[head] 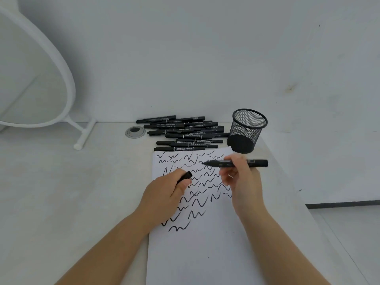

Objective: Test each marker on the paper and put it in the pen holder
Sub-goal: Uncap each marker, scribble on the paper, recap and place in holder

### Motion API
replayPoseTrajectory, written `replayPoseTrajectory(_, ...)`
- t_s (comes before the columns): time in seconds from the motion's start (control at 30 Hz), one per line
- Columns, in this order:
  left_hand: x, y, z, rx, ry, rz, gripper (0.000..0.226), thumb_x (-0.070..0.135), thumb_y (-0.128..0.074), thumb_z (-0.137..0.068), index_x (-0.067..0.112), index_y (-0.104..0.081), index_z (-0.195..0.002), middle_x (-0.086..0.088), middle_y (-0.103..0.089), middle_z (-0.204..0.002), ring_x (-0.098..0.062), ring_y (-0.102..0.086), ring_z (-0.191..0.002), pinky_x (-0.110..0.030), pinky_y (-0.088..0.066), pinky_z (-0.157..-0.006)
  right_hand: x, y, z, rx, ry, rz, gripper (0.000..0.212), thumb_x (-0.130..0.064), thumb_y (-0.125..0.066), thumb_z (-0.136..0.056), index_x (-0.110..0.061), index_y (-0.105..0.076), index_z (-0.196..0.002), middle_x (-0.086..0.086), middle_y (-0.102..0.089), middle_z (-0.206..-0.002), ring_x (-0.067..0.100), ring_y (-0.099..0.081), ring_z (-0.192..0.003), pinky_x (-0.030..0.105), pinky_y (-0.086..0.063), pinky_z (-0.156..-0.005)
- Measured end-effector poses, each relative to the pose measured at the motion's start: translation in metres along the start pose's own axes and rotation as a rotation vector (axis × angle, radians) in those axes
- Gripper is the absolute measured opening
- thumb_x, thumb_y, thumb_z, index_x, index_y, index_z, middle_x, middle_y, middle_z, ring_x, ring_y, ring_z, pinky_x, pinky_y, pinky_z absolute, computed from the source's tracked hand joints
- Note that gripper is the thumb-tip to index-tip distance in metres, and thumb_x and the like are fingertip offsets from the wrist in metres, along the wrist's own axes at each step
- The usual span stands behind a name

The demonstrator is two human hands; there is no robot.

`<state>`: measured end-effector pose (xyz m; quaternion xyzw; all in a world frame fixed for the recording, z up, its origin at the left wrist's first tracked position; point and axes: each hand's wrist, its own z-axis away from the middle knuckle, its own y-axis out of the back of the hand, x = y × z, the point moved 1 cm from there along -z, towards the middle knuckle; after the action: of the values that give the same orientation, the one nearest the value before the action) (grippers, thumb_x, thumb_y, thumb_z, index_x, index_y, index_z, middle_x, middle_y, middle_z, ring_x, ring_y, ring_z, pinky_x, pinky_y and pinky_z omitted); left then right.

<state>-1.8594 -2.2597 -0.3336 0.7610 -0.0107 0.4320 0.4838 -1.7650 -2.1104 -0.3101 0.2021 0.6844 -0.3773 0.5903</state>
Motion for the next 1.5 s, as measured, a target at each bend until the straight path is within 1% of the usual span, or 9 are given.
replayPoseTrajectory(0.13,-0.002,0.001,-0.001,-0.011,-0.034,0.001,0.016,0.036,-0.039,-0.094,0.026,-0.049,-0.087,0.007,-0.056,-0.066,-0.013,-0.052,-0.063,-0.036,-0.044,-0.062,0.009,0.008,0.000,-0.026,0.030,0.035,0.009,-0.019,-0.053,-0.077,-0.014,-0.050,-0.070,0.005,-0.058,-0.048,0.014,-0.045,-0.040,0.021,-0.036,-0.039)
replayPoseTrajectory(0.43,-0.002,-0.002,-0.001,-0.030,-0.082,-0.080,0.014,0.039,-0.041,-0.094,0.031,-0.053,-0.094,0.012,-0.060,-0.072,-0.005,-0.050,-0.064,-0.016,-0.034,-0.054,0.013,0.010,0.000,-0.114,0.020,0.111,0.011,-0.024,-0.054,-0.074,-0.015,-0.049,-0.070,0.002,-0.058,-0.048,0.013,-0.045,-0.039,0.021,-0.036,-0.038)
replayPoseTrajectory(0.7,-0.001,0.001,0.001,-0.035,-0.110,-0.041,0.016,0.039,-0.043,-0.093,0.031,-0.057,-0.094,0.009,-0.060,-0.073,-0.004,-0.048,-0.064,-0.015,-0.034,-0.055,0.014,0.006,0.006,-0.192,0.019,0.176,0.010,-0.022,-0.057,-0.076,-0.020,-0.055,-0.067,0.002,-0.058,-0.049,0.015,-0.048,-0.043,0.022,-0.038,-0.039)
replayPoseTrajectory(0.8,0.001,0.002,0.002,-0.023,-0.148,-0.057,0.025,0.044,-0.039,-0.091,0.028,-0.057,-0.090,0.011,-0.055,-0.069,-0.005,-0.047,-0.067,-0.016,-0.034,-0.056,0.013,0.004,0.008,-0.235,0.029,0.185,0.030,-0.012,-0.057,-0.087,-0.028,-0.059,-0.062,0.002,-0.059,-0.052,0.016,-0.048,-0.044,0.023,-0.038,-0.040)
replayPoseTrajectory(0.9,0.004,0.004,0.004,0.007,-0.178,-0.047,0.029,0.043,-0.036,-0.089,0.023,-0.056,-0.085,0.013,-0.048,-0.064,-0.005,-0.046,-0.065,-0.015,-0.033,-0.055,0.012,0.004,0.009,-0.239,0.011,0.190,0.035,-0.012,-0.056,-0.090,-0.027,-0.059,-0.059,0.000,-0.058,-0.051,0.014,-0.046,-0.041,0.021,-0.036,-0.038)
replayPoseTrajectory(1.1,0.007,0.005,0.007,-0.002,-0.188,-0.052,0.025,0.041,-0.032,-0.090,0.026,-0.042,-0.072,0.011,-0.042,-0.057,-0.009,-0.042,-0.056,-0.020,-0.028,-0.050,0.014,0.003,0.009,-0.285,-0.053,0.164,0.022,-0.032,-0.058,-0.076,-0.028,-0.057,-0.055,-0.001,-0.054,-0.048,0.013,-0.042,-0.040,0.019,-0.032,-0.039)
replayPoseTrajectory(1.27,0.011,0.004,0.010,-0.031,-0.204,-0.069,0.028,0.046,-0.026,-0.089,0.035,-0.028,-0.064,0.011,-0.039,-0.052,-0.008,-0.039,-0.053,-0.019,-0.026,-0.049,0.018,0.003,0.010,-0.352,-0.076,0.065,0.021,-0.028,-0.055,-0.080,-0.028,-0.052,-0.060,-0.002,-0.043,-0.046,0.012,-0.032,-0.042,0.018,-0.030,-0.042)
replayPoseTrajectory(1.4,0.012,0.005,0.012,-0.035,-0.202,-0.019,0.033,0.055,-0.020,-0.084,0.032,-0.029,-0.062,0.008,-0.040,-0.051,-0.013,-0.038,-0.054,-0.022,-0.024,-0.049,0.018,0.005,0.011,-0.404,-0.065,0.023,0.017,-0.025,-0.053,-0.082,-0.024,-0.049,-0.065,-0.003,-0.042,-0.046,0.011,-0.030,-0.044,0.018,-0.030,-0.045)
replayPoseTrajectory(1.5,0.011,0.005,0.013,-0.077,-0.183,0.081,0.034,0.054,-0.025,-0.085,0.032,-0.032,-0.060,0.014,-0.045,-0.054,-0.011,-0.036,-0.051,-0.022,-0.021,-0.048,0.017,0.005,0.012,-0.430,-0.056,0.023,0.018,-0.024,-0.052,-0.083,-0.022,-0.047,-0.067,-0.003,-0.040,-0.047,0.011,-0.030,-0.045,0.018,-0.029,-0.046)
